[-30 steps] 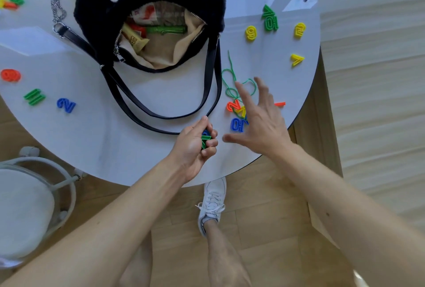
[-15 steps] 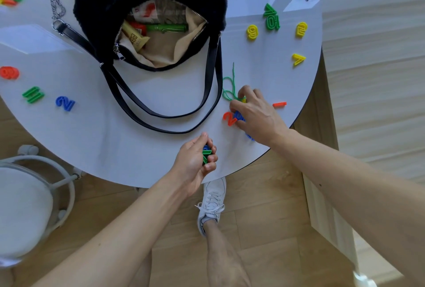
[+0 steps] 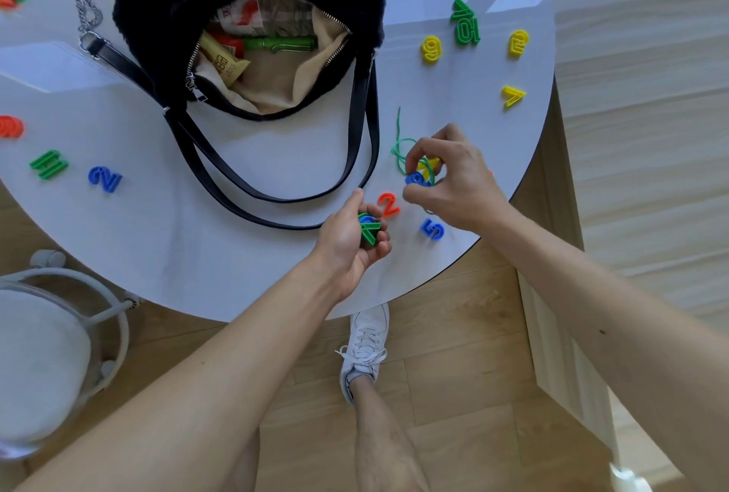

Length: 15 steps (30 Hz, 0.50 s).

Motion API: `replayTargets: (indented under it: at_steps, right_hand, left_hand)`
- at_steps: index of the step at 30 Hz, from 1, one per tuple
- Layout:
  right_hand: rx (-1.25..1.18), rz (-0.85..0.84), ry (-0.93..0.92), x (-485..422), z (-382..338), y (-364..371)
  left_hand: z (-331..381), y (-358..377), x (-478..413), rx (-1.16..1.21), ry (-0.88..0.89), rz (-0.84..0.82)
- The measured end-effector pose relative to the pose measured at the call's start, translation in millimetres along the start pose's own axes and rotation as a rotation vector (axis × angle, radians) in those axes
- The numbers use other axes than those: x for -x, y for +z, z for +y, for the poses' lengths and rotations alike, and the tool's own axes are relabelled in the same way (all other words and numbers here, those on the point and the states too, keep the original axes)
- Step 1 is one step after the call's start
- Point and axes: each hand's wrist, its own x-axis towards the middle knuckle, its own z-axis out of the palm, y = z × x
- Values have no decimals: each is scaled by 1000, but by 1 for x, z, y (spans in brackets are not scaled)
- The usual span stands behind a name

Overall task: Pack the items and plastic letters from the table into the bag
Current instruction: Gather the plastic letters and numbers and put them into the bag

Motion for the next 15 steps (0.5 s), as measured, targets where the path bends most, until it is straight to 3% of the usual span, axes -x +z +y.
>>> replayTargets:
  at_steps: [5, 7, 11, 15]
  right_hand:
    - [-316, -150, -2, 36, -29, -22]
    - [-288, -195, 5, 49, -33, -20]
    - [-80, 5, -33, 59, -33, -11]
    - [43, 153, -110, 58, -42, -8]
  left_hand:
    - [14, 27, 0, 85, -103, -209]
    - [17, 38, 4, 97, -159, -311]
    - [13, 50, 7, -26, -139, -322]
    - [8, 50, 11, 58, -126, -283]
